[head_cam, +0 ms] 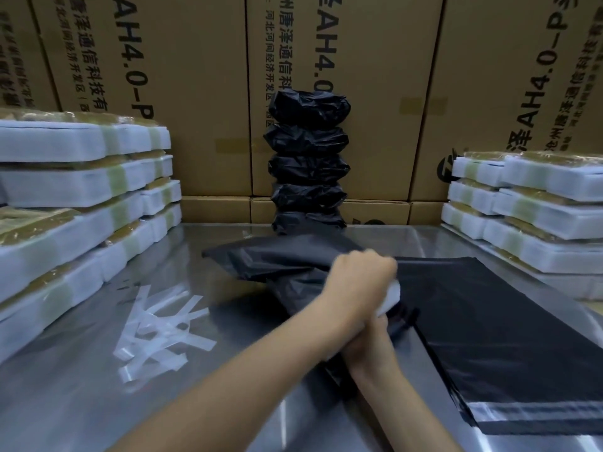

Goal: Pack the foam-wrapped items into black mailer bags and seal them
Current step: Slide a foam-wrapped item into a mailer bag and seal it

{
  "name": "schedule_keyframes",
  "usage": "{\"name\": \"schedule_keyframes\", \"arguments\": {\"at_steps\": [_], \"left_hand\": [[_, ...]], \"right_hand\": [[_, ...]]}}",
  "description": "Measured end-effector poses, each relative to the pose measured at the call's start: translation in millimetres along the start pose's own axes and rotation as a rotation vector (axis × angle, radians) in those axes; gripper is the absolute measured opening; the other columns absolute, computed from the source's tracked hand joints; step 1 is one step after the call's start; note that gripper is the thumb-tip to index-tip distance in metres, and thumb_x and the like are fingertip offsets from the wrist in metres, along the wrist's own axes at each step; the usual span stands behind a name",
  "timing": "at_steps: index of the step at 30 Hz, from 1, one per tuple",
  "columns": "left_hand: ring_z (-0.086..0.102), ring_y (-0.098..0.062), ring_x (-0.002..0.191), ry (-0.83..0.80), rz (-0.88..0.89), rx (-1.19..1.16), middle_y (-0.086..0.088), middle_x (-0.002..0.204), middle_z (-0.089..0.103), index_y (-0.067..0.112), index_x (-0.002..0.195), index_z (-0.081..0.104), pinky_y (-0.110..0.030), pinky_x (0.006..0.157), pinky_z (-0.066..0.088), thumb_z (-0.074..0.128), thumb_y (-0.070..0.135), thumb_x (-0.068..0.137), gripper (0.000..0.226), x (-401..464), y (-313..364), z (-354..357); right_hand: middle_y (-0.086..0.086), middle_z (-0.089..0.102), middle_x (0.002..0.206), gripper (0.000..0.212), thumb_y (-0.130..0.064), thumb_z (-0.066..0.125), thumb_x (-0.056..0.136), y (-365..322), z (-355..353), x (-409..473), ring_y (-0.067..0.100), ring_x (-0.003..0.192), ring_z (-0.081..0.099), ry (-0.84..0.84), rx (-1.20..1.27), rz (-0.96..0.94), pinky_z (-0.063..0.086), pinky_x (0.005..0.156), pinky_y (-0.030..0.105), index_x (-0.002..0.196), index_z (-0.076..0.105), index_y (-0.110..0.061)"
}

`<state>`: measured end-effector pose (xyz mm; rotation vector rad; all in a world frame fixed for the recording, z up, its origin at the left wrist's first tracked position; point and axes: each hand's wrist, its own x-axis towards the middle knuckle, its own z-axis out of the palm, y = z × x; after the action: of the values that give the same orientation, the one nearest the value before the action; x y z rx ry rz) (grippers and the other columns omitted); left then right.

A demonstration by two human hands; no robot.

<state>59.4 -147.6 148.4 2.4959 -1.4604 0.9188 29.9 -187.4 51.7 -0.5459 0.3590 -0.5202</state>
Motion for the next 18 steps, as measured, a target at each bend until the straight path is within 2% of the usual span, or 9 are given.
{"name": "schedule_keyframes", "arguments": {"at_steps": [2, 3, 4, 7, 9, 12, 13, 15, 18], "left_hand": [[0.063, -0.028, 0.066, 0.036, 0.072, 0.044, -0.002, 0.073, 0.064, 0.017, 0.099, 0.066, -0.030, 0.050, 0.028, 0.062, 0.015, 0.079, 0.021, -13.7, 10.3, 4.1], [0.064, -0.029, 0.066, 0.051, 0.047, 0.018, -0.002, 0.073, 0.065, 0.017, 0.105, 0.065, -0.030, 0.050, 0.028, 0.060, 0.016, 0.080, 0.025, -17.9, 9.7, 5.5], [0.064, -0.032, 0.071, 0.077, 0.013, -0.025, -0.004, 0.079, 0.066, 0.018, 0.115, 0.060, -0.031, 0.051, 0.029, 0.057, 0.016, 0.082, 0.033, -20.2, 5.7, 6.8], [0.063, -0.032, 0.084, 0.158, -0.075, -0.099, -0.003, 0.098, 0.066, 0.021, 0.138, 0.040, -0.032, 0.055, 0.032, 0.054, 0.020, 0.084, 0.057, -27.7, -10.2, 6.2], [0.063, -0.031, 0.086, 0.141, -0.131, -0.088, -0.002, 0.104, 0.063, 0.022, 0.139, 0.036, -0.032, 0.054, 0.031, 0.050, 0.019, 0.087, 0.054, -38.6, -19.9, 6.1], [0.062, -0.032, 0.088, 0.057, -0.141, -0.055, -0.001, 0.106, 0.062, 0.022, 0.133, 0.038, -0.033, 0.056, 0.031, 0.037, 0.020, 0.092, 0.041, -55.5, -28.3, 10.8], [0.062, -0.033, 0.089, 0.033, -0.099, -0.065, -0.002, 0.107, 0.063, 0.022, 0.132, 0.040, -0.033, 0.058, 0.032, 0.031, 0.028, 0.092, 0.041, -59.8, -26.2, 8.6], [0.063, -0.036, 0.085, 0.031, 0.018, -0.135, -0.005, 0.101, 0.067, 0.021, 0.127, 0.047, -0.033, 0.057, 0.031, 0.027, 0.038, 0.091, 0.044, -65.9, -15.0, 1.9], [0.063, -0.035, 0.071, 0.063, 0.023, -0.133, -0.005, 0.084, 0.067, 0.018, 0.125, 0.050, -0.029, 0.049, 0.021, 0.046, 0.024, 0.084, 0.041, -62.1, -2.0, -11.4]], "right_hand": [[0.005, 0.055, 0.089, 0.019, -0.010, 0.031, 0.105, 0.7, 1.0, 4.0, 0.014, 0.076, 0.055, 0.024, 0.057, 0.057, 0.046, 0.067, 0.027, 0.103, 0.049, -0.014], [0.005, 0.053, 0.086, 0.016, -0.016, 0.031, 0.105, -0.8, 1.5, 4.2, 0.016, 0.078, 0.054, 0.018, 0.042, 0.074, 0.044, 0.068, 0.028, 0.105, 0.047, -0.015], [0.008, 0.054, 0.089, 0.014, -0.019, 0.035, 0.104, -3.8, 4.1, 1.7, 0.019, 0.084, 0.054, 0.003, 0.025, 0.068, 0.044, 0.071, 0.030, 0.112, 0.046, -0.015], [0.017, 0.056, 0.114, 0.038, -0.014, 0.049, 0.097, -13.2, 9.5, -4.7, 0.032, 0.109, 0.054, -0.050, 0.004, 0.008, 0.044, 0.090, 0.041, 0.134, 0.045, -0.005], [0.022, 0.056, 0.122, 0.045, -0.012, 0.051, 0.094, -16.6, 10.0, -6.5, 0.035, 0.112, 0.053, -0.097, 0.015, -0.009, 0.042, 0.099, 0.045, 0.136, 0.046, 0.002], [0.026, 0.055, 0.130, 0.041, -0.014, 0.044, 0.096, -18.4, 5.2, -6.2, 0.038, 0.121, 0.051, -0.083, 0.039, -0.013, 0.037, 0.109, 0.048, 0.133, 0.050, 0.003], [0.025, 0.058, 0.125, 0.038, -0.016, 0.041, 0.098, -16.5, 2.8, -5.6, 0.038, 0.120, 0.053, -0.058, 0.033, -0.013, 0.039, 0.107, 0.048, 0.130, 0.052, 0.002], [0.018, 0.061, 0.104, 0.028, -0.015, 0.036, 0.098, -11.9, 0.2, -6.3, 0.033, 0.102, 0.058, -0.020, -0.017, 0.000, 0.047, 0.090, 0.044, 0.112, 0.058, -0.006], [0.011, 0.053, 0.081, 0.019, -0.013, 0.035, 0.099, -5.5, 3.9, -7.8, 0.019, 0.077, 0.062, -0.022, -0.099, 0.007, 0.050, 0.067, 0.029, 0.096, 0.053, -0.007]]}}
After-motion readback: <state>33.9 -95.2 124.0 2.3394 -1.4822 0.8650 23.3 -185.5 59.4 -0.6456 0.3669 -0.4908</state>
